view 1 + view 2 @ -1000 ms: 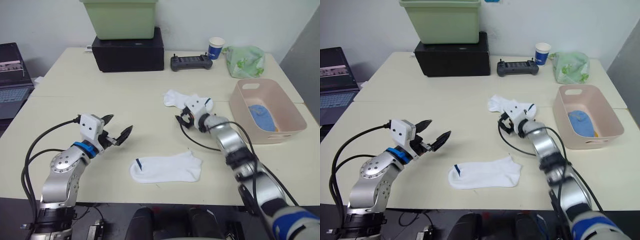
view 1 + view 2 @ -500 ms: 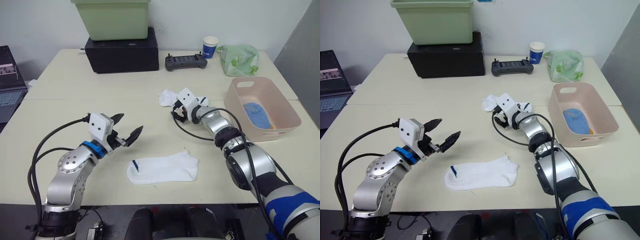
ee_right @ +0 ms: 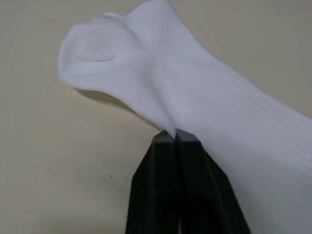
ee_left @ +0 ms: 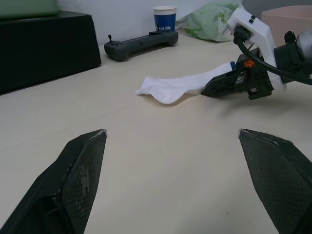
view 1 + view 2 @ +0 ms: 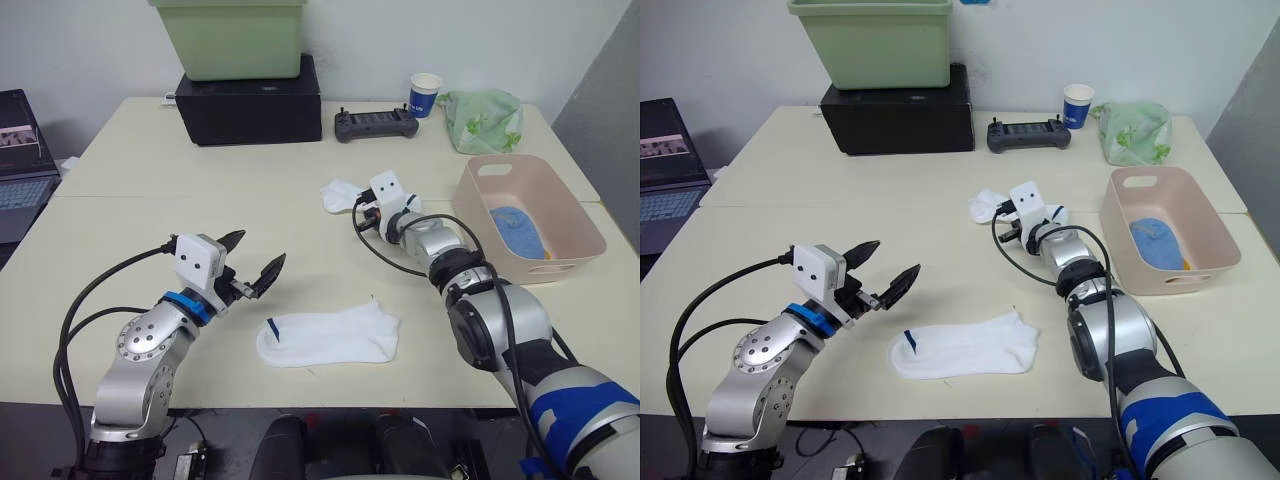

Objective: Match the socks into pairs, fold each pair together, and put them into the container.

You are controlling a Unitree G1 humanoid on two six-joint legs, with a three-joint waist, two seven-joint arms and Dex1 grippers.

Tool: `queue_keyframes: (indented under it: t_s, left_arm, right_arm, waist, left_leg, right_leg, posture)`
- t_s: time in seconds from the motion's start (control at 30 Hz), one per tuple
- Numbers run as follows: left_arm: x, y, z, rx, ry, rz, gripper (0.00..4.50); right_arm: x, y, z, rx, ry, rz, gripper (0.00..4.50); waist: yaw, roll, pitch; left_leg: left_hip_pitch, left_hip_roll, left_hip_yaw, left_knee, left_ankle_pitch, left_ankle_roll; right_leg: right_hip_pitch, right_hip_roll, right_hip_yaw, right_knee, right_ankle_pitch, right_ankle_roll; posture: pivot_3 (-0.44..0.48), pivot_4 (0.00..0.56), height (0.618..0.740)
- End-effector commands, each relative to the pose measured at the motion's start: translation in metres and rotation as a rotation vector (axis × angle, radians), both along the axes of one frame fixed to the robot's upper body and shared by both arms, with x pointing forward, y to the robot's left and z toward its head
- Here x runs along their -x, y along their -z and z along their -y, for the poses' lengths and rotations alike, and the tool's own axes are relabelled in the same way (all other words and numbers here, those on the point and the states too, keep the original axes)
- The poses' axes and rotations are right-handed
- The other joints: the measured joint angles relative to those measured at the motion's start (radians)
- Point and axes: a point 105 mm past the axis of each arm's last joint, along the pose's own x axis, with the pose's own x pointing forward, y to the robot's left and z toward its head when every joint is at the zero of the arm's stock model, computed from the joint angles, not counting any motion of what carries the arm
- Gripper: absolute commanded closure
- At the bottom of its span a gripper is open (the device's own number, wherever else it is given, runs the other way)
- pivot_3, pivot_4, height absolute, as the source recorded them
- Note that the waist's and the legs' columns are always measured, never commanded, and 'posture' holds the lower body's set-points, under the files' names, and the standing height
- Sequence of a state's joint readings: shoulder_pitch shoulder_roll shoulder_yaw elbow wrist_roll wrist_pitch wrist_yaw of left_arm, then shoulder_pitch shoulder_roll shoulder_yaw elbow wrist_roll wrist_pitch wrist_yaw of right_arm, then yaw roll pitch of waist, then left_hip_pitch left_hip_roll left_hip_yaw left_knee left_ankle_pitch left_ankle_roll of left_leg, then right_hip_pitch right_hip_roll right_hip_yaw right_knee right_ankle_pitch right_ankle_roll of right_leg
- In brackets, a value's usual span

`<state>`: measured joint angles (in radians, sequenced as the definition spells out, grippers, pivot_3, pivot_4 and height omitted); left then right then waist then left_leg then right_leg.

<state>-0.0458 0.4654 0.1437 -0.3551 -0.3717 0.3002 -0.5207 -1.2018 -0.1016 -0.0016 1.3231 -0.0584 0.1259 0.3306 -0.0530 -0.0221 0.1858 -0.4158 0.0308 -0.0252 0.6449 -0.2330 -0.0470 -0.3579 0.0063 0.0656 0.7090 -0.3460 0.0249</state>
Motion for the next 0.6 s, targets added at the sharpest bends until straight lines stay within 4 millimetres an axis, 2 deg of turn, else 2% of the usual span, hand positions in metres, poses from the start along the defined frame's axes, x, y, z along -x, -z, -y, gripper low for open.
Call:
queue_keyframes:
  t_s: [0.03,0.2,0.27,0.33,0.43,0.6]
  left_arm:
    - [0.001,-0.012,0.004,-0.008,0.013,0.053,0.00]
    - [0.000,-0.011,0.004,-0.024,0.057,0.037,0.00]
    - [0.001,-0.011,0.003,-0.025,0.074,0.021,0.00]
    - [0.004,-0.009,-0.004,-0.031,0.088,-0.017,0.00]
    - [0.014,0.004,-0.013,-0.043,0.149,-0.142,0.00]
    - [0.026,0.010,-0.028,-0.021,0.173,-0.297,0.00]
  right_arm:
    - [-0.002,-0.009,0.004,0.001,-0.027,0.019,4.49]
    - [0.004,-0.012,-0.008,0.036,-0.172,0.049,4.49]
    - [0.012,-0.007,-0.018,0.055,-0.275,0.030,4.49]
    - [0.030,0.001,-0.033,0.063,-0.467,0.015,4.49]
    - [0.067,0.024,-0.027,0.207,-0.714,0.032,4.49]
    - [0.116,0.024,-0.029,0.166,-0.792,0.027,4.49]
  waist:
    - [-0.001,0.000,0.000]
    - [-0.004,0.000,0.000]
    - [-0.004,0.000,0.000]
    - [-0.005,0.000,0.000]
    - [-0.005,0.001,0.000]
    - [-0.001,0.001,0.000]
  left_leg:
    - [0.000,0.000,0.000,0.000,0.000,0.000]
    - [0.000,0.000,0.000,0.000,0.000,0.000]
    - [0.000,0.000,0.000,0.000,0.000,0.000]
    - [0.000,0.001,0.000,0.000,0.000,0.000]
    - [0.000,0.002,0.000,-0.001,0.000,0.000]
    - [0.000,0.002,-0.003,0.000,0.000,0.000]
  right_leg:
    - [0.000,0.000,0.000,0.000,0.000,0.000]
    - [0.000,0.000,0.000,0.000,0.000,0.000]
    - [0.000,0.001,0.000,0.000,0.000,0.000]
    - [-0.001,0.001,0.000,0.000,0.000,0.000]
    - [-0.001,0.001,0.000,-0.001,0.000,0.000]
    - [0.001,0.001,-0.002,-0.001,-0.001,0.001]
  posture:
    - [0.000,0.150,0.740]
    - [0.000,0.150,0.740]
    - [0.000,0.150,0.740]
    - [0.000,0.150,0.740]
    - [0.000,0.150,0.740]
    - [0.000,0.150,0.740]
